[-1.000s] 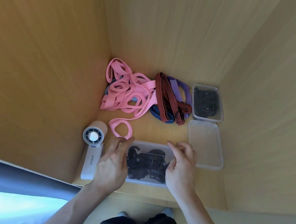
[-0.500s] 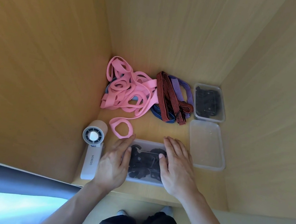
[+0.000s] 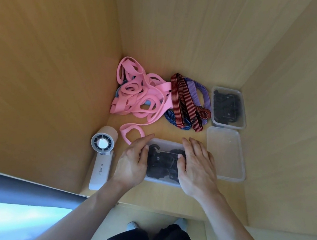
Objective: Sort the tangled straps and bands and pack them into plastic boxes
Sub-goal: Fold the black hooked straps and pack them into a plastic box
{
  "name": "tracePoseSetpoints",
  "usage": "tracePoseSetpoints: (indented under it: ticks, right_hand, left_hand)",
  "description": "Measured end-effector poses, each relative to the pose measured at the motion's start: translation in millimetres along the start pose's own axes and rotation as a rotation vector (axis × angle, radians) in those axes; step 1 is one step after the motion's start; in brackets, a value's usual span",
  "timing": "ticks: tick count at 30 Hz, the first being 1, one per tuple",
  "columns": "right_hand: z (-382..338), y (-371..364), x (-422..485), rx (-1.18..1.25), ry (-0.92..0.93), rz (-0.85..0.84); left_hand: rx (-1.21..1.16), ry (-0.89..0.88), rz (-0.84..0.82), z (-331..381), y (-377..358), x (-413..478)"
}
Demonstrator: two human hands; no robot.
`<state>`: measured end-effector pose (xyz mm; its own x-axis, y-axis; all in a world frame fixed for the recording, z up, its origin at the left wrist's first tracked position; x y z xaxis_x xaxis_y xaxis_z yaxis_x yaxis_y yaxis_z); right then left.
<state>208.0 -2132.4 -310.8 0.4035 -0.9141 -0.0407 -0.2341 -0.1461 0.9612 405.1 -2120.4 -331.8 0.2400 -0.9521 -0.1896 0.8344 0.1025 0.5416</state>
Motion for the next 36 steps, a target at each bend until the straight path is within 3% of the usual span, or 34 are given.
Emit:
tracePoseSetpoints:
  ticks: [8,13,17,22,29,36]
  right_hand:
    - [0,1,2,0.114,0.011,0.069]
    - [5,3,3,0.265,0.021,0.169]
    - [-14,6,3,0.013,0.223,0.153]
    - [-22,-10,7,-0.03,0.436,-0.044]
    - [-28,-11,11,-0.096,0.425,-0.057]
    - [-25,-1,17,0.062,0.369,0.013]
  left_hand:
    - [-0.072,-0.035,-0.02,-1,1,1]
    - [-0.225,0.088,-0.083,-9,-2,3]
    - [-0.341,0.119,-0.105,-6,-3,5]
    - [-0.398,0.187,-0.148,-6,-6,12]
    - [-0.345,0.218,-0.185,-8,-11,17]
    - [-0.395,0.34,-0.192,-21,-1,20]
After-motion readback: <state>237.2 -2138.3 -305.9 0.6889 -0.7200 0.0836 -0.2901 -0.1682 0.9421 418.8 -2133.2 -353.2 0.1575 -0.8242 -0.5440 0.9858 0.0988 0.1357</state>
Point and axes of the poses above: each hand's wrist, its own x-axis towards the middle knuckle, its own y-axis out of the back of the hand, z = x × y, the point moved 8 cm from there along x, towards the middle knuckle, and after that the axes turned 15 degrees about y, right-handed, at the moved point
